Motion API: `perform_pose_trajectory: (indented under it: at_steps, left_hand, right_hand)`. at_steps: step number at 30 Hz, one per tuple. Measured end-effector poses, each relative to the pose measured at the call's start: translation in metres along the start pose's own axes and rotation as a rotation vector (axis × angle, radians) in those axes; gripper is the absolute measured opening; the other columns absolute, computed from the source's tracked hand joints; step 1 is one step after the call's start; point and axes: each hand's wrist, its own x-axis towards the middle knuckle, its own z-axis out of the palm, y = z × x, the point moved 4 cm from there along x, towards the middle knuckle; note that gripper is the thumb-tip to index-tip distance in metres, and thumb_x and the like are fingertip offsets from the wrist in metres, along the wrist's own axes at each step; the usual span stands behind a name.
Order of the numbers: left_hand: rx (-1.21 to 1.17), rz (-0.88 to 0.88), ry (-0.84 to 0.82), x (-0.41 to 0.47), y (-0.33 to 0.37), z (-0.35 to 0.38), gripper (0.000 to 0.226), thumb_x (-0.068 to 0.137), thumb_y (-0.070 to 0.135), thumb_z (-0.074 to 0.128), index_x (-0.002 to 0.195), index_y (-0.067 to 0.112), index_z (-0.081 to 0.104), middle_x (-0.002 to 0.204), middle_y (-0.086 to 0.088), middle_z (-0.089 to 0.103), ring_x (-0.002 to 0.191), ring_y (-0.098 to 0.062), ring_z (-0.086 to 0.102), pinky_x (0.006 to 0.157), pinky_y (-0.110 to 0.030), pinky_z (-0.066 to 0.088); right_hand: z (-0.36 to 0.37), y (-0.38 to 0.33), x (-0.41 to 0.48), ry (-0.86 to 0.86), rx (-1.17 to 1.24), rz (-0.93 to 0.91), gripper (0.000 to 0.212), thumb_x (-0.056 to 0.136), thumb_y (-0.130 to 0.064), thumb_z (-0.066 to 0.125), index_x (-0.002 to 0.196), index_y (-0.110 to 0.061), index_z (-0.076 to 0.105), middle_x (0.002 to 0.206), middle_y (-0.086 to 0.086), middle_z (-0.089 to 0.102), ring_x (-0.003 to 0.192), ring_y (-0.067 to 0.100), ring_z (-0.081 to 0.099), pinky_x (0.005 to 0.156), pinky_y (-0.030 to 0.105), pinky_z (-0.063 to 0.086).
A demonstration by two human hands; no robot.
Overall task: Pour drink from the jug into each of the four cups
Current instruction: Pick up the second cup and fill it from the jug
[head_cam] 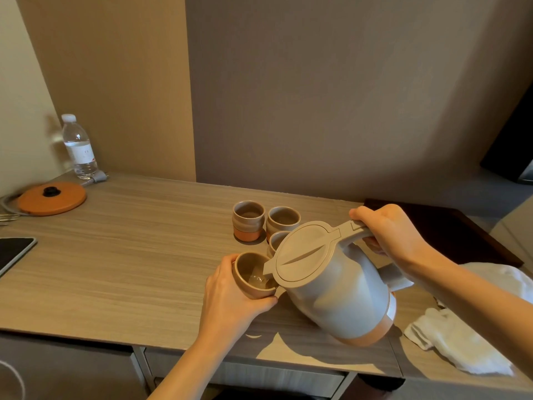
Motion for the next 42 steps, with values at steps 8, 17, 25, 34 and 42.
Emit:
perform_pose_trajectory:
  at_steps: [8,17,25,34,42]
  left_hand:
    - [-0.030,-0.017,-0.006,-0.0016,-0.0015,-0.0005,0.090,0.040,0.052,0.090,0.116,0.041,0.042,0.112,0.015,0.059,0.109,-0.013,0.054,0.087,-0.033,0.053]
    - [-0.061,-0.040,-0.021,-0.0031,-0.0010,-0.0006,0.089,0.040,0.046,0.093,0.113,0.041,0.042,0.110,0.017,0.058,0.108,-0.010,0.054,0.082,-0.024,0.047]
    - [-0.080,-0.044,-0.020,-0.0057,0.0018,-0.0032,0.087,0.042,0.041,0.094,0.112,0.039,0.043,0.109,0.015,0.059,0.105,-0.008,0.055,0.082,-0.022,0.044]
    - [-0.105,-0.069,-0.021,-0.0080,-0.0004,-0.0028,0.090,0.041,0.040,0.094,0.113,0.039,0.041,0.110,0.015,0.059,0.106,-0.007,0.055,0.085,-0.025,0.047]
    - [-0.112,-0.084,-0.021,-0.0096,-0.0037,-0.0009,0.091,0.042,0.039,0.095,0.115,0.038,0.041,0.111,0.014,0.057,0.107,-0.007,0.053,0.085,-0.024,0.046]
  right_hand:
    - [0.0015,-0.0012,0.0001,-0.011,-0.007,-0.011,0.052,0.089,-0.019,0.053,0.039,-0.010,0.042,0.032,-0.007,0.037,0.031,0.004,0.031,0.049,0.024,0.031]
    - [0.0034,0.0005,0.0016,-0.009,-0.015,-0.014,0.050,0.089,-0.020,0.053,0.042,-0.006,0.044,0.035,-0.005,0.036,0.032,0.005,0.031,0.049,0.024,0.031]
    - [0.0039,0.0004,0.0013,-0.007,-0.027,-0.021,0.051,0.088,-0.021,0.054,0.041,-0.008,0.043,0.036,-0.004,0.035,0.033,0.005,0.029,0.050,0.026,0.031]
    - [0.0063,-0.0011,0.0019,-0.011,-0.053,-0.032,0.048,0.088,-0.023,0.054,0.045,-0.003,0.048,0.040,0.001,0.039,0.037,0.008,0.030,0.051,0.026,0.032]
    - [0.0079,-0.0031,0.0014,-0.020,-0.047,-0.039,0.049,0.087,-0.021,0.054,0.042,-0.006,0.043,0.038,0.000,0.034,0.037,0.009,0.027,0.050,0.028,0.031]
